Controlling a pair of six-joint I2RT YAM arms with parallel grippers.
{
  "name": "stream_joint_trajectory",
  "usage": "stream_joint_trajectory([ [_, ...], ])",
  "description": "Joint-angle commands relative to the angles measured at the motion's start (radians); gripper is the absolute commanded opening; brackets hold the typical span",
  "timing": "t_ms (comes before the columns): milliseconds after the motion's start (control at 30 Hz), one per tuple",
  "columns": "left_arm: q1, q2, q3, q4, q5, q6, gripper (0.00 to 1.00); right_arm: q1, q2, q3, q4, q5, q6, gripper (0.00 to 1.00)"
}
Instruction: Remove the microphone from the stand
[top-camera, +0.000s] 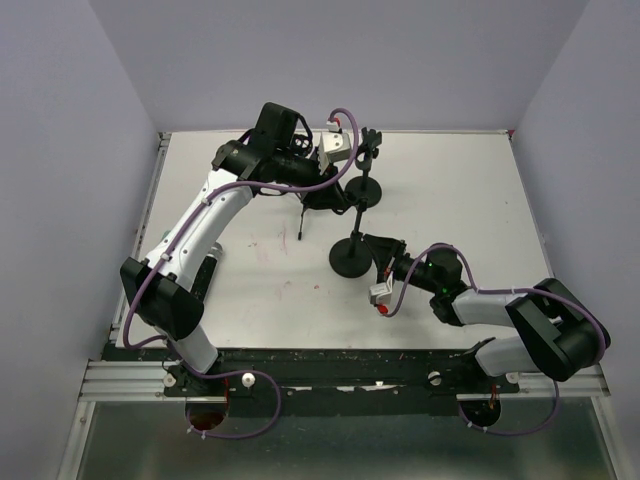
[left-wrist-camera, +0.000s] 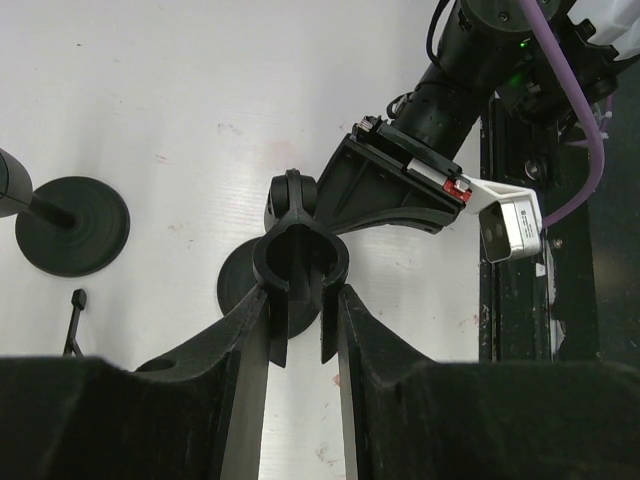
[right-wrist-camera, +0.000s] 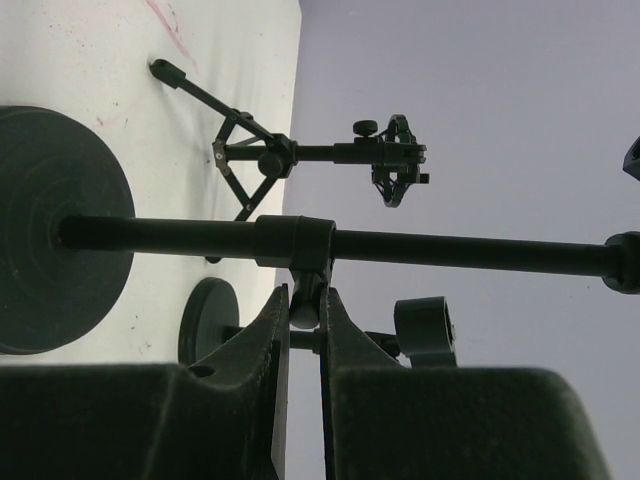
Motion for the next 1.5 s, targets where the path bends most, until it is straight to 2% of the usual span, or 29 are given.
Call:
stream_joint_trajectory([
  [0,-0.007,0.008,-0.027,-0.069,0.0,0.0,0.36,0.021,0.001,-0.01,-0.056,-0.059,0.003,0.01],
  [500,-0.008,0.02,-0.014,-0.07,0.005,-0.002,0.35,0.021,0.018,-0.001,-0.059,-0.048,-0.009,0.01],
  [600,-0.008,0.02,-0.014,-0.072,0.006,-0.002,0.35,0.021,0.036,-0.019,0.009,-0.054,-0.026,0.02],
  [633,-0.008,0.019,-0.012,-0.073,0.006,-0.002,0.34,0.021,0.039,-0.026,0.032,-0.051,-0.028,0.12],
  [733,-0.008,0.016,-0.011,-0.078,0.005,0.004,0.34,0.021,-0.009,-0.026,0.028,-0.033,0.0,0.27],
  [833,-0.007,0.014,-0.011,-0.078,0.005,0.006,0.34,0.021,-0.161,0.055,-0.329,0.01,0.009,0.49],
  [900,-0.007,0.01,-0.009,-0.079,0.005,0.006,0.34,0.02,-0.258,0.127,-0.602,0.03,0.032,0.59],
  [1033,-0.007,-0.001,-0.009,-0.076,0.015,0.003,0.33,0.001,-0.387,0.138,-0.822,0.081,0.121,0.63],
  [1133,-0.007,-0.004,-0.006,-0.075,0.021,-0.003,0.33,-0.034,-0.412,0.224,-0.933,0.114,0.391,0.66],
  [1233,-0.007,-0.007,-0.001,-0.075,0.029,-0.008,0.33,-0.092,-0.303,0.432,-1.083,0.142,0.763,0.65],
  [1267,-0.007,-0.006,0.002,-0.075,0.029,-0.009,0.33,-0.121,-0.26,0.501,-1.149,0.113,0.896,0.64],
  [1400,-0.007,0.001,0.015,-0.072,0.034,-0.016,0.32,-0.244,-0.059,0.742,-1.348,-0.09,1.244,0.62],
  [1467,-0.008,0.004,0.023,-0.073,0.035,-0.017,0.32,-0.29,0.042,0.841,-1.451,-0.227,1.331,0.61],
])
